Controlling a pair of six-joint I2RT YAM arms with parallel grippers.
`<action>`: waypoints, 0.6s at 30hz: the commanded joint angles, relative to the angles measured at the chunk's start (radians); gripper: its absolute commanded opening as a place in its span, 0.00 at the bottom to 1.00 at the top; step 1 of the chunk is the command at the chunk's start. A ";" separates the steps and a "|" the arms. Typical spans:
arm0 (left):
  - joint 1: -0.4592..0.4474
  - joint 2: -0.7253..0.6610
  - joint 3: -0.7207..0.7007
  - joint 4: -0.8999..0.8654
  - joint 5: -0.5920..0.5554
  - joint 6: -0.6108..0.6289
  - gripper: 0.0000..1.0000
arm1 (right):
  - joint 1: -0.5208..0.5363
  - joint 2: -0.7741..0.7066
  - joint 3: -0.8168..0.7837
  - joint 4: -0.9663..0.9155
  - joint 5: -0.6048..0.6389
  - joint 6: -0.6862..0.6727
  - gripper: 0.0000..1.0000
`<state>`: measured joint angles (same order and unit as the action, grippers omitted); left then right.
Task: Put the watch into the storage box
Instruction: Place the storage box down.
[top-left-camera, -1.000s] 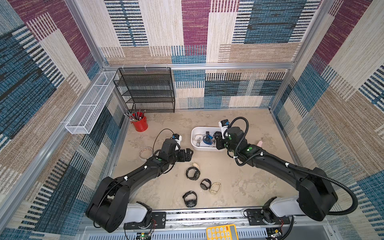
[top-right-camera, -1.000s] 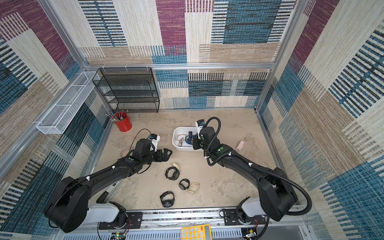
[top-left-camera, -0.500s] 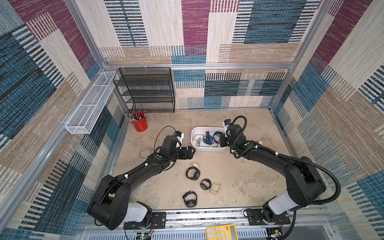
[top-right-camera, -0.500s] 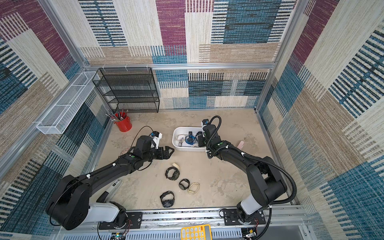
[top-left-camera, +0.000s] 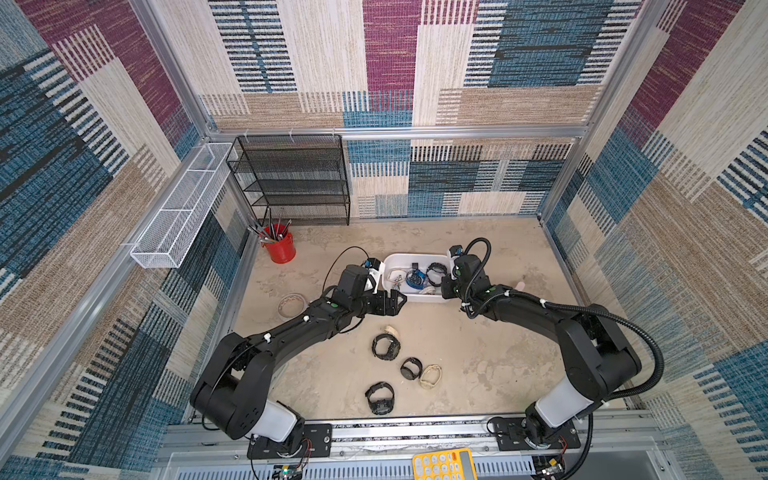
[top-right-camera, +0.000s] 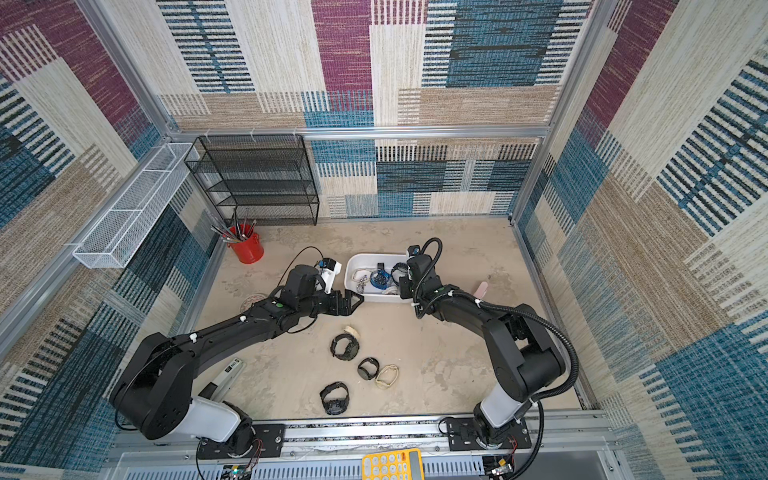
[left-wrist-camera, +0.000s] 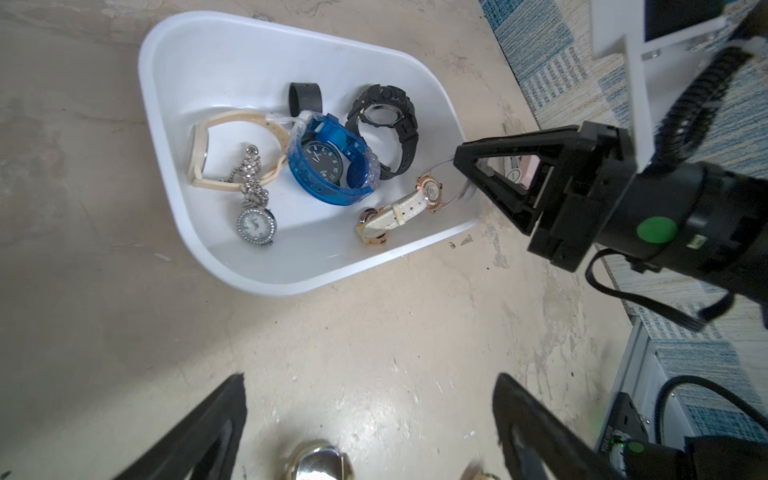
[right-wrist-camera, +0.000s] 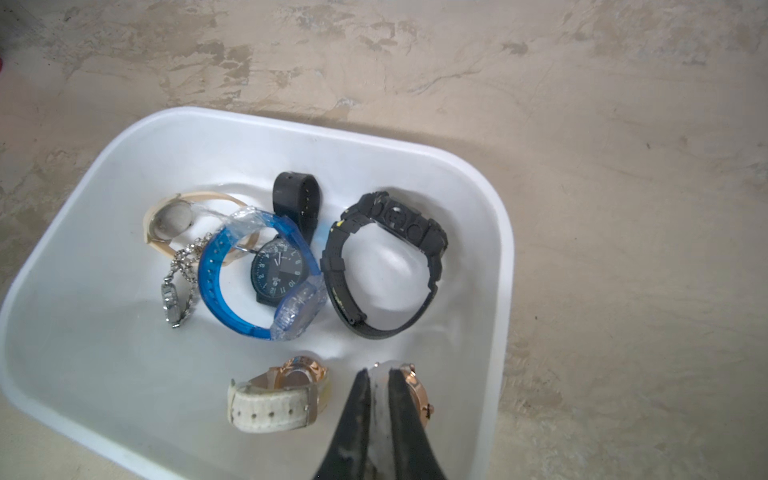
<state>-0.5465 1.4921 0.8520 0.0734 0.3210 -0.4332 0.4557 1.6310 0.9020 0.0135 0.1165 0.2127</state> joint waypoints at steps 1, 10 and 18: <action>-0.007 0.013 0.014 0.039 0.023 0.007 0.94 | -0.002 0.016 -0.006 0.055 0.011 0.015 0.12; -0.009 0.018 0.029 0.033 0.012 0.007 0.93 | -0.003 0.000 -0.013 0.072 -0.009 0.017 0.47; -0.010 0.021 0.036 0.017 -0.005 0.012 0.93 | -0.003 -0.131 -0.037 0.074 -0.021 0.031 0.88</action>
<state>-0.5549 1.5124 0.8795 0.0807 0.3202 -0.4339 0.4515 1.5356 0.8757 0.0578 0.1074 0.2314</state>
